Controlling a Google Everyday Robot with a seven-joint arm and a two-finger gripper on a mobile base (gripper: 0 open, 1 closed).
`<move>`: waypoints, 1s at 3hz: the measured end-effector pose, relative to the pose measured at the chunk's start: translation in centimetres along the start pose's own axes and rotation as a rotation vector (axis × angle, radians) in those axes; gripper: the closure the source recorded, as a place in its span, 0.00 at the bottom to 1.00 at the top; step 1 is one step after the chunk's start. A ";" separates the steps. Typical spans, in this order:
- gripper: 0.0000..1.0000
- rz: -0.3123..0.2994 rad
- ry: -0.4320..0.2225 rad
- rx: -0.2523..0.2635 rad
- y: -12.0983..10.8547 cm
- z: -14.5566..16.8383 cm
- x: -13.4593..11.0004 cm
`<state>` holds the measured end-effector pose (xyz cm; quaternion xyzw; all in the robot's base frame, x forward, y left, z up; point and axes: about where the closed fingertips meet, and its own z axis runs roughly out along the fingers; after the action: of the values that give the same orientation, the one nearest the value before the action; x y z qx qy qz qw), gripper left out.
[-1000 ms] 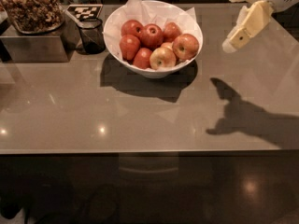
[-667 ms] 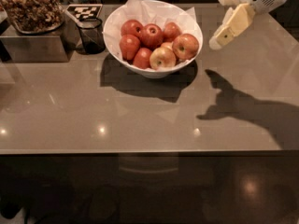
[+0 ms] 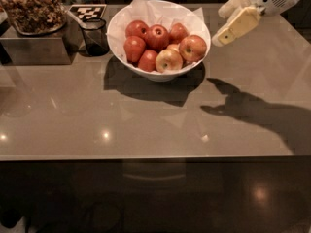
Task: Pick apple from white bowl
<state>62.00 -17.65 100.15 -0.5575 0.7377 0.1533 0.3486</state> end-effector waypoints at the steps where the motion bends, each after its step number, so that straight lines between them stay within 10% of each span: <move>1: 0.22 0.007 -0.008 -0.007 -0.3 0.9 0.1; 3: 0.28 0.004 -0.061 -0.094 -2.2 7.0 -0.9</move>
Offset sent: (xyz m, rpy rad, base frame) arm 0.0564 0.0379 -0.0392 0.0979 0.0439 0.0643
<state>66.57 -13.39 96.13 -0.5669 0.7197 0.2055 0.3441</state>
